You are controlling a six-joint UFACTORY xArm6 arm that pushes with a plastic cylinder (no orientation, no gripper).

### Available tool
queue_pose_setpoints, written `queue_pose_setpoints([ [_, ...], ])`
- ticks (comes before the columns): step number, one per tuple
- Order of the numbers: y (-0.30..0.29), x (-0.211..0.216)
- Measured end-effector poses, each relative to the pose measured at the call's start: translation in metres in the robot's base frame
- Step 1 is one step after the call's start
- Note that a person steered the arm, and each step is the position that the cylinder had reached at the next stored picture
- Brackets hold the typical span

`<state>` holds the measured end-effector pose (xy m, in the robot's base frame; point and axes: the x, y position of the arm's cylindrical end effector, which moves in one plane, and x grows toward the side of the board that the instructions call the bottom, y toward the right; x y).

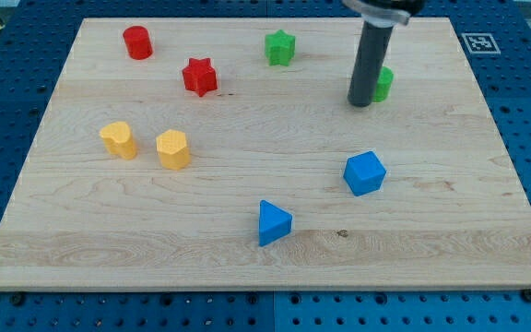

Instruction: Push the yellow hexagon little bit down

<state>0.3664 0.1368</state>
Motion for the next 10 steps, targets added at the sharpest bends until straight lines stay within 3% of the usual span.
queue_pose_setpoints([
  [2,0.076,-0.052],
  [4,0.044,-0.044],
  [7,0.051,-0.049],
  [10,0.027,0.029],
])
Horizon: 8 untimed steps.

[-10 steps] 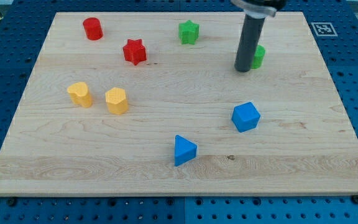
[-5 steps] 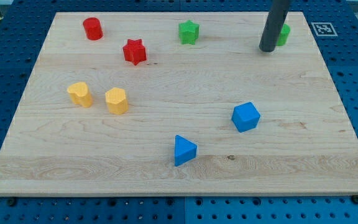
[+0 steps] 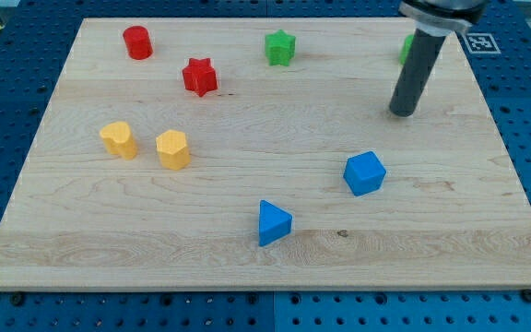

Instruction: Push the yellow hexagon little bit down

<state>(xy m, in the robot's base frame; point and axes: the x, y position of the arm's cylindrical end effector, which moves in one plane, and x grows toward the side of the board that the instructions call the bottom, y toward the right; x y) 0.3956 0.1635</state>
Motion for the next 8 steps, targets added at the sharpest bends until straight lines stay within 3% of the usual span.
queue_pose_setpoints([
  [5,-0.261,-0.01],
  [6,-0.287,0.002],
  [8,-0.279,0.063],
])
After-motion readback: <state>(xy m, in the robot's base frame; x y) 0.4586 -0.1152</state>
